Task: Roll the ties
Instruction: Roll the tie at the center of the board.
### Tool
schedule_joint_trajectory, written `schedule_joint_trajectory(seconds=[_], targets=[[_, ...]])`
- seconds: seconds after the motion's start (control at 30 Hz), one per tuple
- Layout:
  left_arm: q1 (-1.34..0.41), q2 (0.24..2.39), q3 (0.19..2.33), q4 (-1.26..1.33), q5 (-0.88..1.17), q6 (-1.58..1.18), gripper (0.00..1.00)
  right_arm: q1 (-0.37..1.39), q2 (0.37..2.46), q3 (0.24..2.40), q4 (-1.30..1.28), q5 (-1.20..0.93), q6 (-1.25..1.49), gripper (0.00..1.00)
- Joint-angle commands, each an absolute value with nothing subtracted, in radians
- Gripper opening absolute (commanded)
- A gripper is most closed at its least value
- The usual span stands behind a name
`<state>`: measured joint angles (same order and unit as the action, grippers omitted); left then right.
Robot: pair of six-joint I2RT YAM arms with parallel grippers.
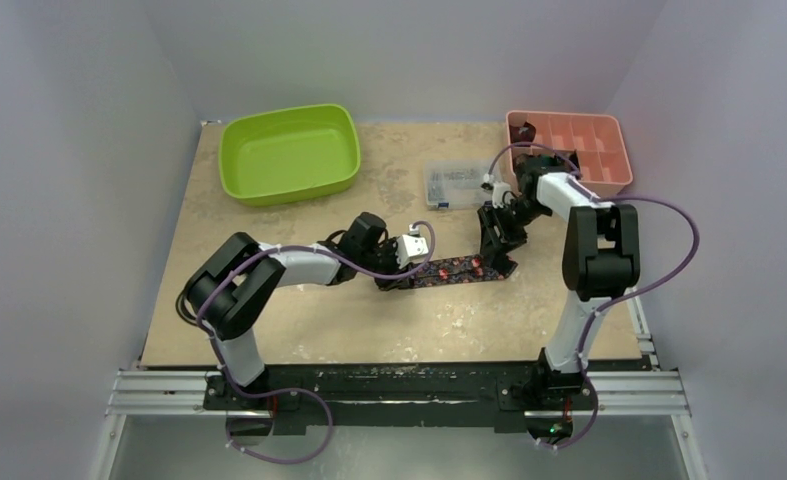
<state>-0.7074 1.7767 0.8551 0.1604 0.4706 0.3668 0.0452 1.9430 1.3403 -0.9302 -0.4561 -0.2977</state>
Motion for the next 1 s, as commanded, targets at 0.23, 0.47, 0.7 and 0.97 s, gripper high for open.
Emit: schedule_joint_trajectory(seconds=[0.23, 0.47, 0.7, 0.97], targets=[[-0.715, 1.832, 0.865, 0.053, 0.413, 0.414, 0.13, 0.060, 1.802, 1.324, -0.854, -0.735, -0.178, 0.70], [-0.715, 1.829, 0.862, 0.052, 0.413, 0.420, 0.13, 0.047, 1.702, 1.280, -0.799, -0.642, -0.187, 0.61], [-0.715, 1.838, 0.871, 0.044, 0.420, 0.418, 0.13, 0.177, 1.801, 1.175, -0.620, -0.932, 0.030, 0.49], [-0.715, 1.847, 0.871, 0.055, 0.413, 0.409, 0.14, 0.292, 1.939, 1.212, -0.480, -1.033, 0.163, 0.52]])
